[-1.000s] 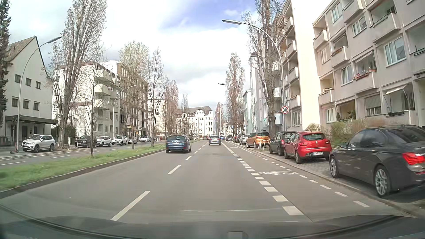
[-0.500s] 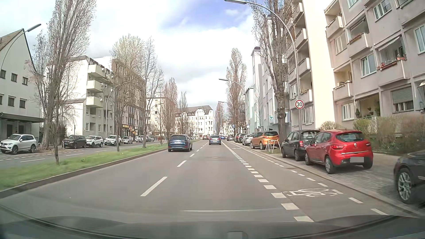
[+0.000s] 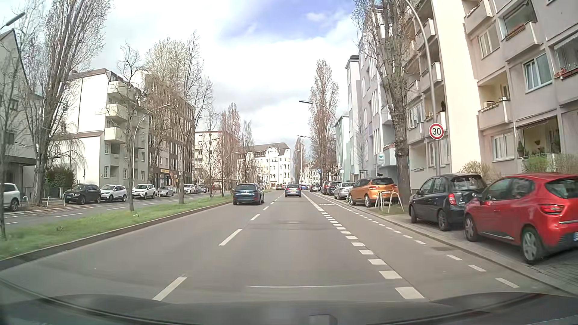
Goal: Follow the waypoints while adhering to traffic rules and regulations
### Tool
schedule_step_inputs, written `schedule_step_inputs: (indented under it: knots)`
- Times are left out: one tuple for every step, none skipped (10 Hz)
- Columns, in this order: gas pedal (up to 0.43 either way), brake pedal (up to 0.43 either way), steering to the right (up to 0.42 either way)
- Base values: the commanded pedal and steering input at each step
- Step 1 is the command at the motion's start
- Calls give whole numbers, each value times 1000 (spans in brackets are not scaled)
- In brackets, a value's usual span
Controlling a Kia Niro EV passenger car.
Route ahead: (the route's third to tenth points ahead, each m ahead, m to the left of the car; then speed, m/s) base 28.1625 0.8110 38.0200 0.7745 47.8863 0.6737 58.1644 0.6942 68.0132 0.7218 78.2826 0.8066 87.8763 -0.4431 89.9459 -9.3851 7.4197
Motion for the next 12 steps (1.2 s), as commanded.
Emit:
schedule_step_inputs:
  knots:
    - [0,0,-2]
    - [0,0,-2]
    - [0,0,-2]
    - [0,0,0]
    - [0,0,3]
    - [0,0,2]
    - [0,0,2]
    - [0,0,1]
    - [0,0,0]
    - [0,0,0]
    - [0,0,0]
    - [0,0,0]
